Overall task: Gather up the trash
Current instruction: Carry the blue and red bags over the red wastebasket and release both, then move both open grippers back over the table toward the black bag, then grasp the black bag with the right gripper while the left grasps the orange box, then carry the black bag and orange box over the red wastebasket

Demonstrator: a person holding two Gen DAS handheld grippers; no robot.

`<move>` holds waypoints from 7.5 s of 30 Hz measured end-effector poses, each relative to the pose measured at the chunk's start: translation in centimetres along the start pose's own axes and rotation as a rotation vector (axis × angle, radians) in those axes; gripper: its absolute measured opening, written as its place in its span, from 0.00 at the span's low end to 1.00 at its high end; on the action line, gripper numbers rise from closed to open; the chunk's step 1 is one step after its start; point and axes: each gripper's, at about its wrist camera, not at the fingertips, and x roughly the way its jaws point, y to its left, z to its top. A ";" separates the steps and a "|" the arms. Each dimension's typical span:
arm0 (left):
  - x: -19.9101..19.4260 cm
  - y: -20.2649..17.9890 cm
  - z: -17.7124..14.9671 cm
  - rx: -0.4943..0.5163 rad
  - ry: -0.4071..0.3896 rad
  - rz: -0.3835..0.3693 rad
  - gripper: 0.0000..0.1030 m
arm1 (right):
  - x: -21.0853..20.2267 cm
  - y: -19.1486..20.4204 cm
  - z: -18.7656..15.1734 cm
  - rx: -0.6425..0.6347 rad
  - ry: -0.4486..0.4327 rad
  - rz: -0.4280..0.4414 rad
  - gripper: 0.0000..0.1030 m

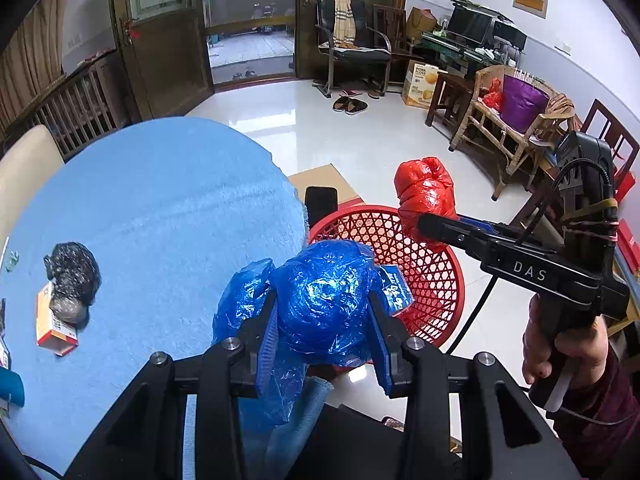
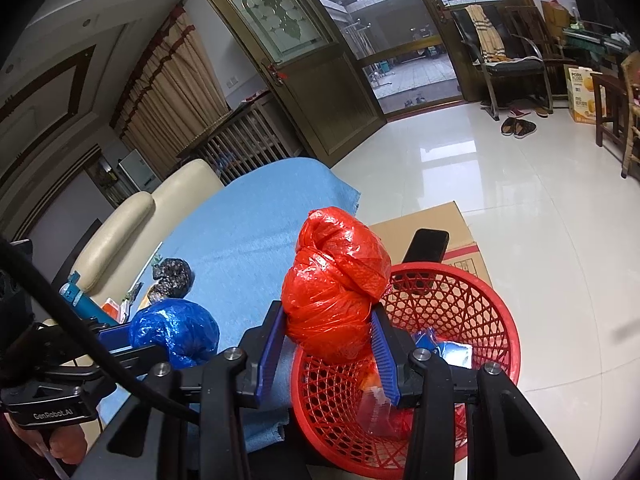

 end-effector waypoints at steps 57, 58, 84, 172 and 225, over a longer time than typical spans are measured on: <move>-2.2 9.8 -4.4 -0.171 -0.091 0.230 0.65 | 2.9 2.2 -0.3 0.031 0.136 -0.012 0.58; -2.5 10.9 -5.2 -0.205 -0.085 0.247 0.65 | 3.3 2.7 -0.4 0.023 0.144 -0.010 0.58; -7.6 26.3 -16.5 -0.541 -0.122 0.472 0.65 | 21.8 26.8 -0.3 -0.248 0.411 0.226 0.58; -3.5 18.8 -5.4 -0.302 -0.102 0.096 0.46 | 13.4 14.6 0.1 -0.135 0.240 0.067 0.40; -2.5 7.9 -0.4 -0.015 -0.072 0.070 0.46 | 1.5 1.1 -0.6 0.042 0.132 -0.026 0.40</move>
